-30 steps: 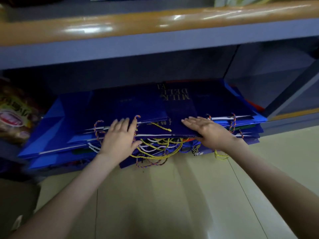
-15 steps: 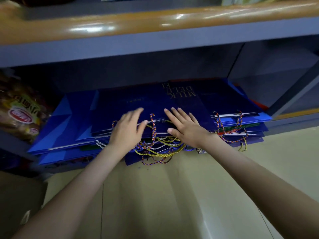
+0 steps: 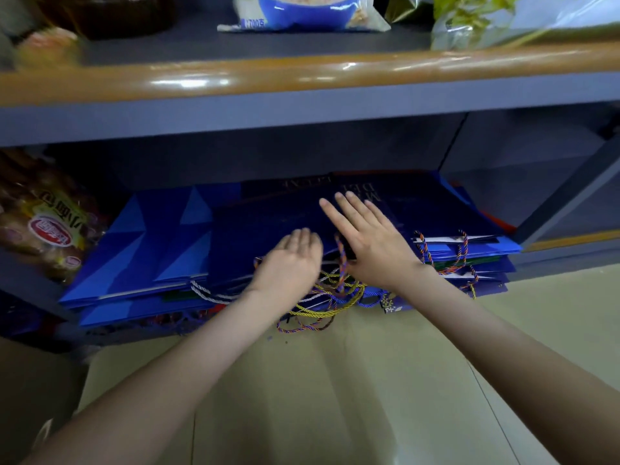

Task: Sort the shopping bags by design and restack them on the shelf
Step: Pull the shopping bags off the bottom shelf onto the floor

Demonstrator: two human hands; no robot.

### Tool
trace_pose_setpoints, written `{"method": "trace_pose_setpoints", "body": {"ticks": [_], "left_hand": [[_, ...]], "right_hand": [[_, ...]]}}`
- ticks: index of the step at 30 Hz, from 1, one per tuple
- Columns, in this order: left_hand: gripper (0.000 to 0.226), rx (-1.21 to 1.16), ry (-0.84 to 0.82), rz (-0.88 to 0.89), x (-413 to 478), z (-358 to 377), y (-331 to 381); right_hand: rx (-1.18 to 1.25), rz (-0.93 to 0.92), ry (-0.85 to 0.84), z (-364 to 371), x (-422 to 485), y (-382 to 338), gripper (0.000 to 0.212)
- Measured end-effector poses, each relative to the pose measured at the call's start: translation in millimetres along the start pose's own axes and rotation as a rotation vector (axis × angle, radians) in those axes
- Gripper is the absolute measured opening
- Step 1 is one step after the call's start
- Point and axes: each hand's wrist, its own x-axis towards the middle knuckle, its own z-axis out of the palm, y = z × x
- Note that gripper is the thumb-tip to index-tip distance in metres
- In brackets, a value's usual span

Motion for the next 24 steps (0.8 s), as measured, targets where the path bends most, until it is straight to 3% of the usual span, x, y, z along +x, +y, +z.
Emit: {"method": "trace_pose_setpoints", "body": {"ticks": [3, 6, 7, 9, 12, 16, 18, 20, 22, 24], "left_hand": [[0.048, -0.09, 0.062, 0.056, -0.8, -25.1, 33.0], [0.046, -0.193, 0.102, 0.074, 2.4, -47.9, 55.6], [0.048, -0.281, 0.039, 0.058, 3.6, -55.1, 63.9], [0.074, -0.454, -0.114, 0.035, 5.1, -68.0, 82.9], [0.084, -0.316, -0.194, 0.08, 11.8, -77.8, 115.2], [0.047, -0.352, 0.041, 0.279, 20.8, -73.8, 171.8], [0.043, -0.325, 0.134, 0.386, 17.1, -76.2, 208.0], [0.055, -0.312, 0.223, 0.406, 4.3, -82.0, 244.8], [0.064, -0.291, 0.219, 0.415, -12.2, -95.8, 269.5], [0.051, -0.303, 0.172, 0.459, -21.3, -105.6, 282.6]], "right_hand": [[-0.105, -0.055, 0.074, -10.4, -10.2, 11.7, 0.079], [-0.149, -0.031, 0.001, -13.0, -46.3, 32.8, 0.075], [-0.155, -0.009, -0.033, -14.6, -62.1, 42.3, 0.072], [-0.144, 0.052, -0.108, -22.6, -96.3, 63.4, 0.066], [-0.142, 0.238, -0.206, -49.5, -152.5, 96.2, 0.061], [-0.2, 0.425, -0.294, -86.1, -233.6, 123.3, 0.062], [-0.197, 0.493, -0.307, -96.7, -267.4, 127.8, 0.064], [-0.198, 0.526, -0.292, -103.3, -294.5, 128.4, 0.064], [-0.213, 0.513, -0.303, -109.0, -318.6, 123.9, 0.057], [-0.202, 0.512, -0.303, -113.5, -339.9, 117.3, 0.053]]}}
